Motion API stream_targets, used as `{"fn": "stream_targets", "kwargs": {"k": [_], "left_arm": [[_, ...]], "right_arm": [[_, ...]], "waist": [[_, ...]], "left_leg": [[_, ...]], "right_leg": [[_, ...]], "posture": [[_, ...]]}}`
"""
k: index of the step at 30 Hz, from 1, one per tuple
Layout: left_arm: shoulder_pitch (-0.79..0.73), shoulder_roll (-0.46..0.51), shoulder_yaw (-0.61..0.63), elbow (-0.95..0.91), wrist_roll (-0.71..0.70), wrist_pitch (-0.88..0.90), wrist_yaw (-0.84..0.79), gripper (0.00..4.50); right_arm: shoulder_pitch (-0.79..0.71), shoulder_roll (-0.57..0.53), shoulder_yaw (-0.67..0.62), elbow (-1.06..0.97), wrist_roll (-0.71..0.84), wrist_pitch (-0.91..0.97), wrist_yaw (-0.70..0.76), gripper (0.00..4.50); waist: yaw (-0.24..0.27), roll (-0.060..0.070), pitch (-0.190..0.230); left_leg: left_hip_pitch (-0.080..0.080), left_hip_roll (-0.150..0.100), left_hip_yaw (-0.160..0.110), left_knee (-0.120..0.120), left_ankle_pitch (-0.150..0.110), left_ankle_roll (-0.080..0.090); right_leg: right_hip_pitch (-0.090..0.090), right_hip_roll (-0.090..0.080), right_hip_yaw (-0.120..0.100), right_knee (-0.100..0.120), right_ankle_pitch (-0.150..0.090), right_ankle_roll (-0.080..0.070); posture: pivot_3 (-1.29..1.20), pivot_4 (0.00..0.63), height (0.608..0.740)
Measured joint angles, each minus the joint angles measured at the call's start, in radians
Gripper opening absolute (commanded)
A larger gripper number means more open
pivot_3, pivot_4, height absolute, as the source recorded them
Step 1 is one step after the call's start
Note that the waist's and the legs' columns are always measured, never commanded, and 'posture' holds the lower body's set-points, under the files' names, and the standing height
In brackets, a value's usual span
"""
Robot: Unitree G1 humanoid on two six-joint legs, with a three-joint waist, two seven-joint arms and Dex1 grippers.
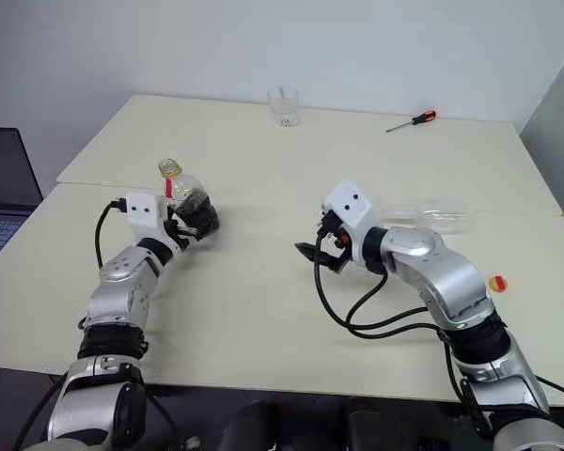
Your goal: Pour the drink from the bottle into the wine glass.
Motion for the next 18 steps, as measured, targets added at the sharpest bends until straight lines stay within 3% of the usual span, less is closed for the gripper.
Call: {"fn": "stream_targets", "kwargs": {"k": [12, 18], "left_arm": [[0.204, 0.027, 0.008, -0.266, -0.013, 0.147, 0.001, 4.47], [0.378, 0.137, -0.024, -0.528, -0.063, 0.255, -0.123, 4.47]], "right_arm": [[-0.012, 0.008, -0.007, 0.090, -0.044, -0.056, 0.058, 4.50], [0.067, 0.062, -0.175, 0.132, 0.028, 0.029, 0.008, 4.50]], "waist": [[-0.002, -0.001, 0.000], [-0.001, -0.001, -0.001]], "left_leg": [[0.001, 0.001, -0.001, 0.000, 0.000, 0.000], [0.001, 0.001, -0.001, -0.001, 0.000, 0.000]], "right_leg": [[0.000, 0.000, 0.001, 0.000, 0.000, 0.000], [0.000, -0.001, 0.001, 0.000, 0.000, 0.000]], "posture": [[0.00, 0.150, 0.740], [0.00, 0.150, 0.740]]}}
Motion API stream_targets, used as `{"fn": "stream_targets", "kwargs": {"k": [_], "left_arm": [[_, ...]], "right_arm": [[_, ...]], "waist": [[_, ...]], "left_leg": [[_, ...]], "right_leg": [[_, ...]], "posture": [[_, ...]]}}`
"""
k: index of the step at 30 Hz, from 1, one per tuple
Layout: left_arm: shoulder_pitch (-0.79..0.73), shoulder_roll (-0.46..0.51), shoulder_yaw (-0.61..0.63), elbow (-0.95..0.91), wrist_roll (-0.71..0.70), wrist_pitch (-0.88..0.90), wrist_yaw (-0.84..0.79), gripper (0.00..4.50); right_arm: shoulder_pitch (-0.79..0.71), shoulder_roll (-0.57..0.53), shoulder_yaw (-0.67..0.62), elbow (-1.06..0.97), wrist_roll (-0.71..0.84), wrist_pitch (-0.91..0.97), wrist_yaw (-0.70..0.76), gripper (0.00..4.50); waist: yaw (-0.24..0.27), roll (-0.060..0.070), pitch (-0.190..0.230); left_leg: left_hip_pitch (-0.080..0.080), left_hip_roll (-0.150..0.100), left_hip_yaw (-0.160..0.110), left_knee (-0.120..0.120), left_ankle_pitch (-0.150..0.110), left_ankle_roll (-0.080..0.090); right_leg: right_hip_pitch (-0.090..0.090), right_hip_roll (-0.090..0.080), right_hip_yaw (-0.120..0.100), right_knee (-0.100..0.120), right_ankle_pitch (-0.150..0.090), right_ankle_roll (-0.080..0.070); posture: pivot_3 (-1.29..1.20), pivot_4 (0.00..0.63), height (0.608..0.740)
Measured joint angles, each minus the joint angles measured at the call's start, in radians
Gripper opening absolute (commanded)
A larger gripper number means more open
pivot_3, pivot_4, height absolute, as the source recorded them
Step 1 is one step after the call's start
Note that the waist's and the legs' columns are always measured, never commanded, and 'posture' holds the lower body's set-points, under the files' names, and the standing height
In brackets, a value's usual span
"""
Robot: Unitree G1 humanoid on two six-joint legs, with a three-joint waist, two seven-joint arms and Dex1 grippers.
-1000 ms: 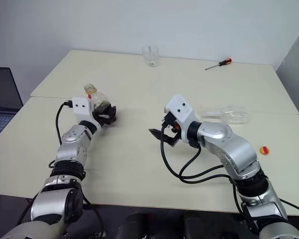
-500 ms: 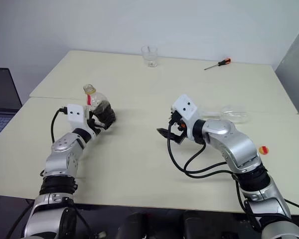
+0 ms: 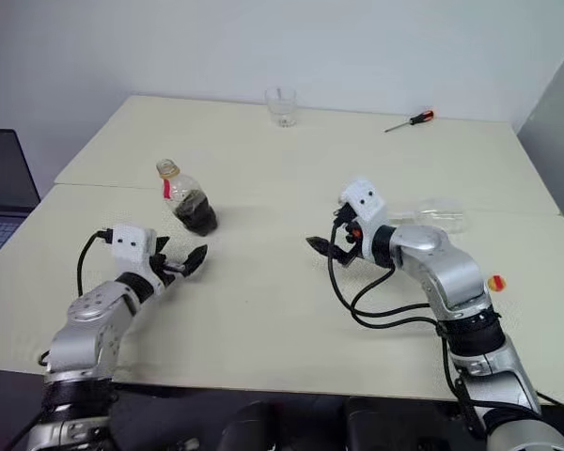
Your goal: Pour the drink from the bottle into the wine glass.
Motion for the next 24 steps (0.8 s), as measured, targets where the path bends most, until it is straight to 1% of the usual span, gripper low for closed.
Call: {"fn": "stream_targets", "kwargs": {"k": [3, 5, 6, 7, 8, 9, 10, 13, 16, 18, 21, 24], "left_arm": [[0.046, 0.057, -0.055, -0.105, -0.013, 0.013, -0.099, 4.47], [0.030, 0.057, -0.104, -0.166, -0.046, 0.041, -0.147, 4.47], [0.001, 0.055, -0.136, -0.179, -0.051, 0.057, -0.164, 4.47], [-0.045, 0.052, -0.176, -0.181, -0.049, 0.062, -0.180, 4.47], [-0.080, 0.048, -0.200, -0.183, -0.047, 0.062, -0.189, 4.47], [-0.137, 0.043, -0.243, -0.183, -0.039, 0.060, -0.204, 4.47], [-0.172, 0.032, -0.266, -0.184, -0.034, 0.056, -0.209, 4.47], [-0.218, 0.007, -0.308, -0.173, -0.024, 0.051, -0.217, 4.47], [-0.239, -0.010, -0.335, -0.135, -0.017, 0.037, -0.230, 4.47], [-0.243, -0.010, -0.342, -0.124, -0.007, 0.026, -0.238, 4.47], [-0.247, -0.007, -0.349, -0.102, 0.011, -0.006, -0.251, 4.47], [-0.247, -0.006, -0.365, -0.091, 0.042, -0.046, -0.259, 4.47]], "right_arm": [[0.036, 0.009, -0.087, -0.006, 0.032, 0.069, -0.048, 4.50], [0.060, 0.040, -0.152, -0.040, 0.071, 0.133, -0.093, 4.50], [0.072, 0.072, -0.199, -0.059, 0.096, 0.172, -0.125, 4.50], [0.079, 0.131, -0.269, -0.075, 0.118, 0.212, -0.177, 4.50], [0.080, 0.169, -0.303, -0.082, 0.134, 0.233, -0.212, 4.50], [0.081, 0.241, -0.378, -0.095, 0.161, 0.264, -0.276, 4.50], [0.080, 0.286, -0.425, -0.098, 0.182, 0.282, -0.322, 4.50], [0.063, 0.366, -0.556, -0.093, 0.218, 0.308, -0.441, 4.50], [0.015, 0.454, -0.714, -0.062, 0.291, 0.311, -0.563, 4.50], [-0.007, 0.488, -0.773, -0.042, 0.338, 0.311, -0.624, 4.50], [-0.026, 0.508, -0.839, -0.005, 0.381, 0.301, -0.711, 4.50], [-0.027, 0.519, -0.867, 0.036, 0.416, 0.279, -0.762, 4.50]], "waist": [[0.003, 0.000, 0.000], [0.004, 0.000, 0.000], [0.004, 0.000, 0.000], [0.005, 0.000, 0.000], [0.004, 0.000, 0.000], [0.003, 0.000, 0.000], [0.002, 0.000, 0.000], [-0.006, 0.001, 0.000], [-0.007, 0.001, 0.000], [-0.007, 0.001, 0.000], [-0.005, 0.001, 0.000], [-0.005, 0.001, 0.000]], "left_leg": [[0.000, -0.001, 0.000, 0.000, 0.000, 0.000], [0.000, -0.001, 0.000, 0.000, 0.000, 0.000], [0.001, -0.001, 0.000, 0.000, 0.000, 0.000], [0.000, -0.001, 0.000, 0.000, 0.000, 0.000], [0.000, -0.001, -0.001, 0.000, 0.000, 0.000], [0.000, -0.001, -0.001, 0.000, 0.000, 0.000], [0.001, -0.001, -0.001, 0.000, 0.000, 0.000], [0.001, -0.001, -0.001, -0.001, 0.000, 0.000], [0.001, -0.001, -0.001, -0.001, 0.000, 0.000], [0.001, -0.001, -0.001, -0.002, 0.000, 0.000], [0.001, -0.001, -0.001, -0.002, 0.000, 0.000], [0.001, -0.001, -0.001, -0.002, 0.000, 0.000]], "right_leg": [[0.000, -0.002, 0.000, 0.000, 0.000, 0.000], [0.001, -0.002, 0.000, 0.000, 0.000, 0.000], [0.001, -0.001, 0.000, 0.000, 0.000, 0.000], [0.001, 0.000, -0.001, 0.000, 0.000, 0.000], [0.001, 0.000, 0.000, 0.000, 0.000, 0.000], [0.001, 0.001, 0.000, 0.000, 0.000, 0.000], [0.001, 0.001, 0.000, 0.000, 0.000, 0.000], [-0.001, 0.001, 0.003, 0.000, 0.000, 0.000], [-0.001, 0.002, 0.002, 0.001, 0.000, 0.000], [-0.001, 0.002, 0.001, 0.001, 0.000, 0.000], [0.000, 0.002, 0.001, 0.001, 0.000, 0.000], [0.000, 0.001, 0.002, 0.000, 0.000, 0.000]], "posture": [[0.00, 0.150, 0.740], [0.00, 0.150, 0.740], [0.00, 0.150, 0.740], [0.00, 0.150, 0.740], [0.00, 0.150, 0.740], [0.00, 0.150, 0.740], [0.00, 0.150, 0.740], [0.00, 0.150, 0.740], [0.00, 0.150, 0.740], [0.00, 0.150, 0.740], [0.00, 0.150, 0.740], [0.00, 0.150, 0.740]]}}
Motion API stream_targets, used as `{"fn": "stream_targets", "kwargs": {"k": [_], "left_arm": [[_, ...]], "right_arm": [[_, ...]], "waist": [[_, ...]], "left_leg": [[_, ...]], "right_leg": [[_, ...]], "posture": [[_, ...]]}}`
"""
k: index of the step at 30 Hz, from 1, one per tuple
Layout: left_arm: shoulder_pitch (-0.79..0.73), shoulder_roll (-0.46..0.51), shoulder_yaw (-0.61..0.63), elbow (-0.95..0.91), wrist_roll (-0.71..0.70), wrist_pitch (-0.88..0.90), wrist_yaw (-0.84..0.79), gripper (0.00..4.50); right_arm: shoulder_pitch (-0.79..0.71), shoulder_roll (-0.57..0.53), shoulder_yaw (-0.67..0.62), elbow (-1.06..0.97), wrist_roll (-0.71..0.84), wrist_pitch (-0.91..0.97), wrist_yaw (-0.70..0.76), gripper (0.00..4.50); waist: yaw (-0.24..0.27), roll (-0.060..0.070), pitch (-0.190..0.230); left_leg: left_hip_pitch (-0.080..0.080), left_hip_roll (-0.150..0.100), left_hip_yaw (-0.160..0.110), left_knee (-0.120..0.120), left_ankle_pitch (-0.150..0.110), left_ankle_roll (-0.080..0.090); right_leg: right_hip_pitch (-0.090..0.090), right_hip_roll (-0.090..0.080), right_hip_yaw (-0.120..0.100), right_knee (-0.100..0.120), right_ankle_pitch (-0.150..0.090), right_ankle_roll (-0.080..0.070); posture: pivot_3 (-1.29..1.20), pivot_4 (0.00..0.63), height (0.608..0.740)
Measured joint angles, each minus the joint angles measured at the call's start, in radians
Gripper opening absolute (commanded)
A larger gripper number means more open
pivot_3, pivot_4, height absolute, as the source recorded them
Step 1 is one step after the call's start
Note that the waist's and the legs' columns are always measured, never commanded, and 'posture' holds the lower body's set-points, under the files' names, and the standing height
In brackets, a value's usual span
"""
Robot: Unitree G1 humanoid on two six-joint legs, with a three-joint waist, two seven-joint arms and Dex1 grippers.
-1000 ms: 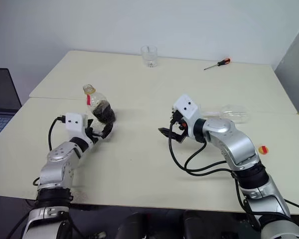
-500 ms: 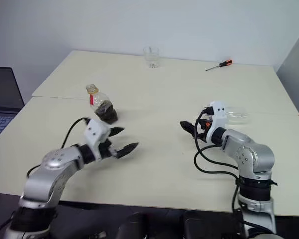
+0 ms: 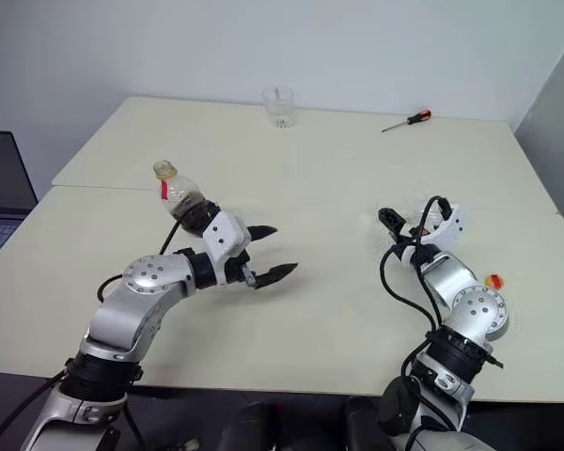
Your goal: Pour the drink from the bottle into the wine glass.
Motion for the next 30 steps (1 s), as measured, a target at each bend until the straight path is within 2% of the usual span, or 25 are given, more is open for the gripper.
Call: {"fn": "stream_targets", "kwargs": {"k": [8, 16, 24, 28, 30], "left_arm": [[-0.004, -0.024, -0.002, 0.018, 0.019, -0.029, 0.004, 4.47], [0.005, -0.034, 0.009, 0.016, 0.005, 0.000, 0.012, 4.47], [0.005, -0.028, 0.054, 0.004, -0.009, 0.037, 0.031, 4.47], [0.005, -0.022, 0.065, -0.008, -0.014, 0.042, 0.032, 4.50], [0.005, -0.022, 0.065, -0.011, -0.018, 0.055, 0.034, 4.50]], "right_arm": [[-0.067, -0.004, -0.010, 0.219, 0.031, -0.215, -0.063, 4.50], [-0.139, -0.106, 0.024, 0.445, 0.036, -0.360, -0.031, 4.50], [-0.221, -0.159, 0.033, 0.651, 0.037, -0.490, 0.010, 4.50], [-0.256, -0.189, 0.062, 0.766, 0.011, -0.576, 0.052, 3.65], [-0.261, -0.200, 0.095, 0.814, -0.027, -0.628, 0.088, 2.89]], "waist": [[-0.002, 0.000, 0.000], [-0.001, 0.001, 0.000], [-0.003, 0.001, 0.000], [-0.004, 0.001, 0.000], [-0.005, 0.001, 0.000]], "left_leg": [[0.000, 0.000, 0.000, 0.000, 0.000, 0.000], [0.000, 0.000, 0.000, -0.001, 0.000, 0.000], [0.000, 0.000, 0.000, -0.001, 0.000, 0.000], [0.000, 0.000, 0.001, -0.001, 0.000, 0.000], [0.000, 0.000, 0.001, -0.001, 0.000, 0.000]], "right_leg": [[0.000, 0.000, 0.000, 0.000, 0.000, 0.000], [0.000, 0.000, 0.000, -0.001, 0.000, 0.000], [0.001, 0.001, 0.000, -0.001, 0.000, 0.000], [0.001, 0.001, 0.000, -0.001, 0.000, 0.000], [0.001, 0.001, 0.000, -0.001, 0.000, 0.000]], "posture": [[0.00, 0.150, 0.740], [0.00, 0.150, 0.740], [0.00, 0.150, 0.740], [0.00, 0.150, 0.740], [0.00, 0.150, 0.740]]}}
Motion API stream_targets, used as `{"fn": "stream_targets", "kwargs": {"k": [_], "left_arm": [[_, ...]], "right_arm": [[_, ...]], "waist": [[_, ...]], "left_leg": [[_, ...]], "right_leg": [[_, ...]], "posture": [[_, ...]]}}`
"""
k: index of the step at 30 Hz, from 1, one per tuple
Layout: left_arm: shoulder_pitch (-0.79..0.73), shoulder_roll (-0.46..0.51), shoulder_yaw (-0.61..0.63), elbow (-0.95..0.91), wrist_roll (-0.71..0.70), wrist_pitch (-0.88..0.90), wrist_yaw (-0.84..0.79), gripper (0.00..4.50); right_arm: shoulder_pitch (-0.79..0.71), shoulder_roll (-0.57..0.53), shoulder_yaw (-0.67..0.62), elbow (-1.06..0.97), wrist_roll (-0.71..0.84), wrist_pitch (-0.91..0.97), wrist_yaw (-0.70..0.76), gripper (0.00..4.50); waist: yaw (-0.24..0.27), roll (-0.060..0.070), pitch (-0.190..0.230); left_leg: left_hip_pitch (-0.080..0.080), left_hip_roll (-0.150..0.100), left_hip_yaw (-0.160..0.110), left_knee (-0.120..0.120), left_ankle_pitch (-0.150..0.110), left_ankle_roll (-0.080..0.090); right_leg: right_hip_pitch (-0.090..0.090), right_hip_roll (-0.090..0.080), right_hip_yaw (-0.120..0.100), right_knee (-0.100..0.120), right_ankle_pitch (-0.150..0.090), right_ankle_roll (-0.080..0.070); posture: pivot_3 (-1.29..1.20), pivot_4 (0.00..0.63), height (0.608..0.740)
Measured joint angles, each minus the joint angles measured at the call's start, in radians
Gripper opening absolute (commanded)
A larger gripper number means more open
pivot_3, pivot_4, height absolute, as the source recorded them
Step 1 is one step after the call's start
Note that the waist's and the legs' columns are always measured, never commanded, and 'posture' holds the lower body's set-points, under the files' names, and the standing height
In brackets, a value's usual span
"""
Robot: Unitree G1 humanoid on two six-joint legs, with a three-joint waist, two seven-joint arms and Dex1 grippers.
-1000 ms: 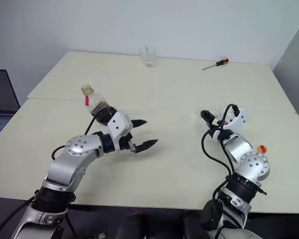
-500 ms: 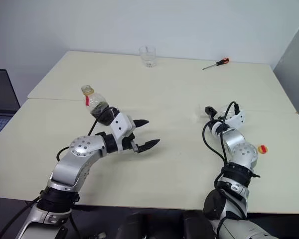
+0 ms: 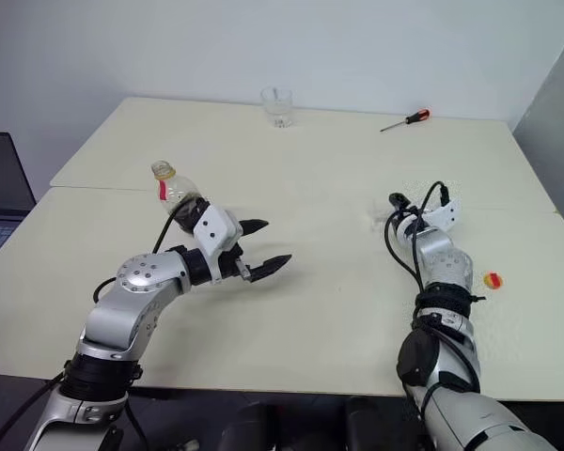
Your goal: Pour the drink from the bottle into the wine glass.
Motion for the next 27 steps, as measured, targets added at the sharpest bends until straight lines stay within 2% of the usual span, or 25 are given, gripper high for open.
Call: {"fn": "stream_targets", "kwargs": {"k": [4, 8, 11, 16, 22, 27], "left_arm": [[0.014, 0.001, 0.006, -0.015, -0.009, 0.009, 0.000, 4.50], [0.040, 0.011, 0.019, -0.029, -0.019, 0.025, 0.001, 4.50], [0.104, 0.043, 0.061, -0.055, -0.038, 0.035, -0.002, 4.50], [0.212, 0.076, 0.115, -0.056, -0.062, 0.042, -0.022, 4.50], [0.267, 0.083, 0.178, -0.051, -0.100, 0.045, -0.024, 4.50], [0.267, 0.086, 0.198, -0.051, -0.121, 0.052, -0.024, 4.50]], "right_arm": [[0.003, -0.019, 0.107, 0.020, -0.094, -0.048, 0.070, 1.46], [0.011, -0.027, 0.258, -0.081, -0.194, -0.061, 0.130, 0.22], [0.050, -0.030, 0.448, -0.247, -0.333, -0.127, 0.200, 0.17], [0.074, 0.033, 0.628, -0.379, -0.482, -0.309, 0.264, 0.17], [0.155, 0.139, 0.794, -0.230, -0.629, -0.577, 0.342, 0.17], [0.136, 0.188, 0.822, -0.028, -0.698, -0.783, 0.350, 0.17]], "waist": [[-0.003, 0.000, 0.000], [-0.004, 0.001, 0.000], [-0.011, 0.002, 0.001], [-0.016, 0.001, 0.001], [-0.011, 0.001, 0.001], [-0.009, 0.001, 0.001]], "left_leg": [[0.000, 0.000, 0.000, -0.001, 0.000, 0.000], [0.000, 0.000, -0.001, -0.001, 0.000, 0.000], [0.000, 0.001, 0.000, -0.003, 0.000, 0.000], [0.001, 0.002, -0.001, -0.007, 0.000, 0.000], [0.001, 0.000, 0.000, -0.006, 0.000, -0.001], [0.001, 0.000, 0.000, -0.005, 0.000, -0.001]], "right_leg": [[-0.001, 0.000, 0.001, 0.000, 0.000, 0.000], [-0.001, 0.000, 0.001, 0.000, 0.000, 0.000], [-0.003, 0.000, 0.002, 0.000, 0.000, 0.000], [-0.003, 0.000, 0.000, -0.001, 0.000, -0.001], [-0.002, -0.002, -0.001, 0.000, -0.001, -0.001], [-0.001, -0.003, -0.001, 0.000, -0.001, -0.001]], "posture": [[0.00, 0.150, 0.740], [0.00, 0.150, 0.740], [0.00, 0.150, 0.740], [0.00, 0.150, 0.740], [0.00, 0.150, 0.740], [0.00, 0.150, 0.740]]}}
